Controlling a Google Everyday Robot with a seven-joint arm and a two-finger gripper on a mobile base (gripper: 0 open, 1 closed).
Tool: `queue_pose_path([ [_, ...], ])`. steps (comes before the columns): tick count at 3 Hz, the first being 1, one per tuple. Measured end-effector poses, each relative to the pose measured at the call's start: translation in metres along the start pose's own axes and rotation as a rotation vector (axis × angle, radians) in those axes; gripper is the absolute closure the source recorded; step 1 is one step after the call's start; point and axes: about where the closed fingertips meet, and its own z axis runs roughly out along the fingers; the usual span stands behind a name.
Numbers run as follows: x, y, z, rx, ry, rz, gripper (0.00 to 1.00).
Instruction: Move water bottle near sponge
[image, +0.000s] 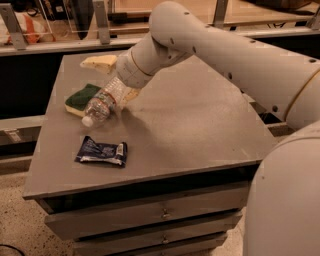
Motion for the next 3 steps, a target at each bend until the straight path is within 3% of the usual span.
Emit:
queue_pose_path([
  [3, 0.0001, -0.0012, -0.0015, 0.0, 0.001, 0.0, 0.0],
])
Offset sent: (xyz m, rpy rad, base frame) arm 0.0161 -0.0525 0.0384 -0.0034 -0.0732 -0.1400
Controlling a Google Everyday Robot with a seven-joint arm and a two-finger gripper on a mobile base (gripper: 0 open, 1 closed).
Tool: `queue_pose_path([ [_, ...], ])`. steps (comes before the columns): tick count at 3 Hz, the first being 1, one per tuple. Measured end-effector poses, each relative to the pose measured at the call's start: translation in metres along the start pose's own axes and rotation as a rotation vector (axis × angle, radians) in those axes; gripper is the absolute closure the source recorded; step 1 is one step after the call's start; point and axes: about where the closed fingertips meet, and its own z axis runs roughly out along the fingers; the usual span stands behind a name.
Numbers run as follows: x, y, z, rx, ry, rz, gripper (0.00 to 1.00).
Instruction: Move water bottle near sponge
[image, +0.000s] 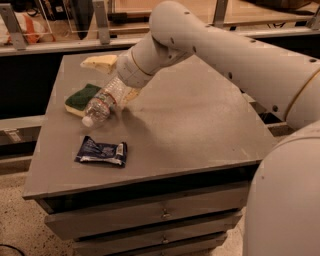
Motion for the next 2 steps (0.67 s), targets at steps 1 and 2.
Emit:
queue_pose_path([
  [1, 0.0001, 0.0, -0.0002, 0.0, 0.0, 0.0, 0.0],
  [2, 0.0, 0.0, -0.0001, 0.0, 0.0, 0.0, 0.0],
])
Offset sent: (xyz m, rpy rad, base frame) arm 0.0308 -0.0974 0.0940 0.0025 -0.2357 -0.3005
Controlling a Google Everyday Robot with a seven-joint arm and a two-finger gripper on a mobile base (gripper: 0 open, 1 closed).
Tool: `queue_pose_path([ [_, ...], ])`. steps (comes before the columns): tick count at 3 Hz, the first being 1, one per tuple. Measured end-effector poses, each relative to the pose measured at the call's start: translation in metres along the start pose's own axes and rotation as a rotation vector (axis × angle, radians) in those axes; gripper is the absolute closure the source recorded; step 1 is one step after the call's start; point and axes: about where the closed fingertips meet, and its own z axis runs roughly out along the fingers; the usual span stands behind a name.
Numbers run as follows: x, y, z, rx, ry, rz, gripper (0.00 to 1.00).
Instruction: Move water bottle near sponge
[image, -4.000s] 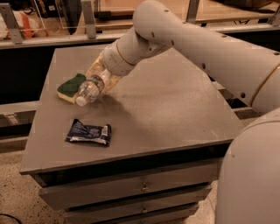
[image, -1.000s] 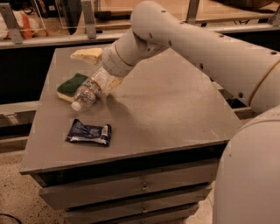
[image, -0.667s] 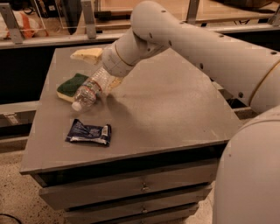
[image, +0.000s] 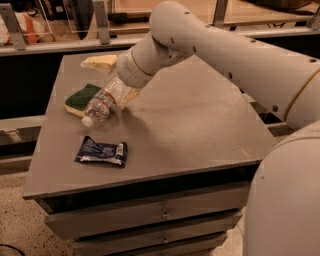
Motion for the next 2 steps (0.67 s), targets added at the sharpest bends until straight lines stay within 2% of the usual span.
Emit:
queue_pose_path([
  [2, 0.0, 0.0, -0.0001, 0.0, 0.0, 0.0, 0.0],
])
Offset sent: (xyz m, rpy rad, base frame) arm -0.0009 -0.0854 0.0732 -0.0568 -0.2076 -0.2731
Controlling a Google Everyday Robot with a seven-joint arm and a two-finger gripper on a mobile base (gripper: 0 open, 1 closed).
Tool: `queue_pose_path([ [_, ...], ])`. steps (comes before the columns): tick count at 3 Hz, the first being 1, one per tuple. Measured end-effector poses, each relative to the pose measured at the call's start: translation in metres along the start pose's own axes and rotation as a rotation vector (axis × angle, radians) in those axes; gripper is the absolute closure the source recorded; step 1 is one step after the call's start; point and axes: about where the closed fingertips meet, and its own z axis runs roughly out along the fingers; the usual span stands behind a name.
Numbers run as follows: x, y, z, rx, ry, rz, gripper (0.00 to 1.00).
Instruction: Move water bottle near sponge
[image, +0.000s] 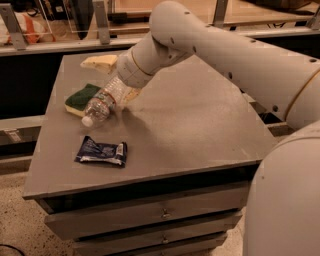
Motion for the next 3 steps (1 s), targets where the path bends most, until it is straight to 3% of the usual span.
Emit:
queue_pose_path([
  [3, -0.0001, -0.0002, -0.0003, 0.0, 0.0, 0.0, 0.0],
])
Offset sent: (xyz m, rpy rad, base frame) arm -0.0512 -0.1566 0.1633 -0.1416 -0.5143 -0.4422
